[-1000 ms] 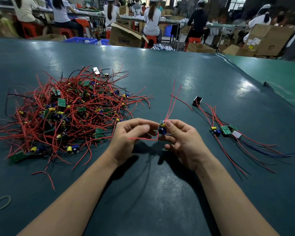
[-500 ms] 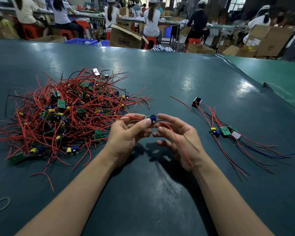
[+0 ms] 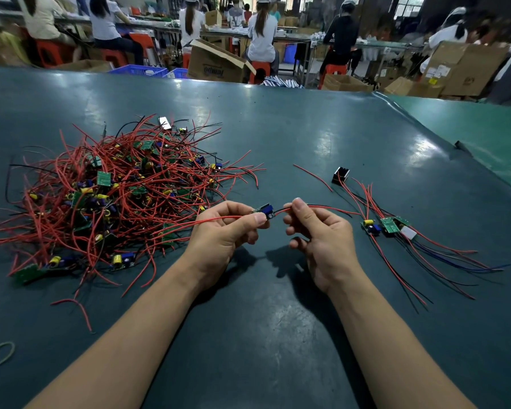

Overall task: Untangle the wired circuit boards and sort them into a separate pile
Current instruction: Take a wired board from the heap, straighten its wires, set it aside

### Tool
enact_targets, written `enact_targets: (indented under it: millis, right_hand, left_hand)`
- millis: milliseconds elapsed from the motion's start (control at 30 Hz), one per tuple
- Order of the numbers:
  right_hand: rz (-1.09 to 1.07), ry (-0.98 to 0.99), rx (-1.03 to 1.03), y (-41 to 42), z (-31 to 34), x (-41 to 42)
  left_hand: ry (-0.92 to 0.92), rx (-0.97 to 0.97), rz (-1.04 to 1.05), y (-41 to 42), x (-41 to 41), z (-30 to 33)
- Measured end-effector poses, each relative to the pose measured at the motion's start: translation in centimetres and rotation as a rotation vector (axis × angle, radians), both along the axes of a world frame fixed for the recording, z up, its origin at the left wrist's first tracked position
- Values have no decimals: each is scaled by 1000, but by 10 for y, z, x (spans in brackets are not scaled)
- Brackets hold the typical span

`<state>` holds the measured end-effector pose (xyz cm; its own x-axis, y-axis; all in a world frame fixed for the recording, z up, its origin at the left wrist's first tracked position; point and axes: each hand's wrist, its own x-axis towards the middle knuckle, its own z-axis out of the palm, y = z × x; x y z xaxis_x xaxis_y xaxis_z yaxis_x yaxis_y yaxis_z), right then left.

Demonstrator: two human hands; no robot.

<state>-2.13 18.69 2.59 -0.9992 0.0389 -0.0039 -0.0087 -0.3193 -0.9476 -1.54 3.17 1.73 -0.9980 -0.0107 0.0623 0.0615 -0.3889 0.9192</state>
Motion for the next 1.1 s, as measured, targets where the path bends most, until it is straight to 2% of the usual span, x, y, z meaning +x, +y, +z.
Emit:
enact_targets:
  millis: [200, 467, 633, 767, 833, 967, 1100]
  right_hand:
    - [74, -42, -77, 0, 1, 0]
    - [-135, -31, -106, 6, -2, -6]
    - [-269, 139, 333, 7, -9, -7]
    - [-273, 143, 382, 7, -12, -7]
    - [-267, 152, 345, 8, -12, -8]
    - [-298, 99, 112, 12, -8, -12]
    - [-322, 82, 90, 14, -10, -15]
  left_hand:
    - [7, -2, -18, -2, 1, -1]
    - [-22, 27, 40, -2, -2, -1]
    - [-26, -7, 42, -3, -2, -1]
    - [-26, -124, 20, -1, 1, -3]
    - [-25, -153, 16, 0, 1, -2]
    - [-46, -115, 6, -1, 2, 0]
    - [-45, -138, -16, 0, 3, 2]
